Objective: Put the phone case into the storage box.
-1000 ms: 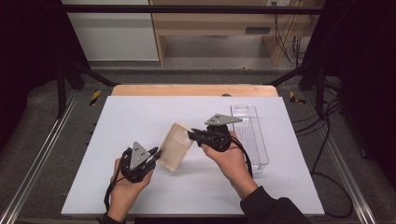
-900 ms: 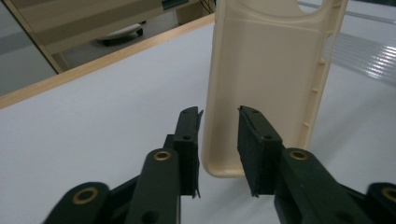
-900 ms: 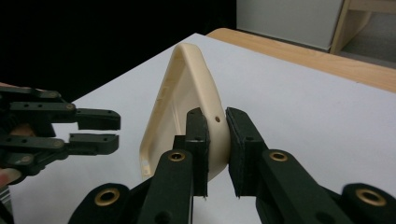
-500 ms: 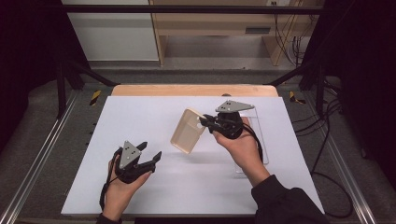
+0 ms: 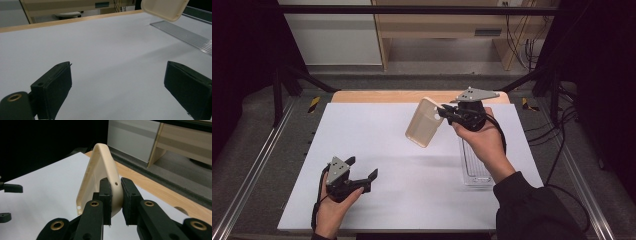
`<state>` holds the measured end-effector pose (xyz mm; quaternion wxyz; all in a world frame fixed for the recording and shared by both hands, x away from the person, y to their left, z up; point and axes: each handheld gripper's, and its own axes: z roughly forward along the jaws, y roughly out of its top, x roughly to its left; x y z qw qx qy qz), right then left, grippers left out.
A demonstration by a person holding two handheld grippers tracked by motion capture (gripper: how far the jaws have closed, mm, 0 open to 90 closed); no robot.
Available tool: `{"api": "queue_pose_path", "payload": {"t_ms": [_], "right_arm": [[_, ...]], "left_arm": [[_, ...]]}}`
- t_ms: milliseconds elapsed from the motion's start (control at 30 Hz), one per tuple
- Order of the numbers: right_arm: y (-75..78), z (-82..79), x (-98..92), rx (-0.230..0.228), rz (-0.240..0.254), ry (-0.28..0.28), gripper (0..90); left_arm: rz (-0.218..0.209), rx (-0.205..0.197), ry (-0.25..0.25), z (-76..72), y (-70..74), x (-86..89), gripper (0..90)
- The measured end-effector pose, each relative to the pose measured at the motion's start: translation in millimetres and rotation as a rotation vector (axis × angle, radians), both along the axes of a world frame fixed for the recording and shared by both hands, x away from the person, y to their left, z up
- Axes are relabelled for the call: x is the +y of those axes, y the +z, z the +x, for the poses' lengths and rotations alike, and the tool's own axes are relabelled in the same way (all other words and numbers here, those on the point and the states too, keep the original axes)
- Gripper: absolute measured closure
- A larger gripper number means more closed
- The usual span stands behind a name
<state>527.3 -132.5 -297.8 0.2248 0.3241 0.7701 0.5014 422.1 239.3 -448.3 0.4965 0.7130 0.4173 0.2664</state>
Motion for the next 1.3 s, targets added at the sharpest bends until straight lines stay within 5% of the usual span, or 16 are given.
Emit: {"api": "queue_pose_path", "payload": {"t_ms": [433, 1300], "right_arm": [[22.8, 11.9, -24.2, -0.027, -0.015, -0.032, 79.5], [38.0, 12.9, -91.2, -0.049, 0.007, -0.155, 79.6]], "left_arm": [[0.002, -0.008, 0.006, 1.5, -3.6, 3.9, 5.4], [-0.007, -0.015, 0.028, 1.1, -4.1, 11.6, 4.4]]}}
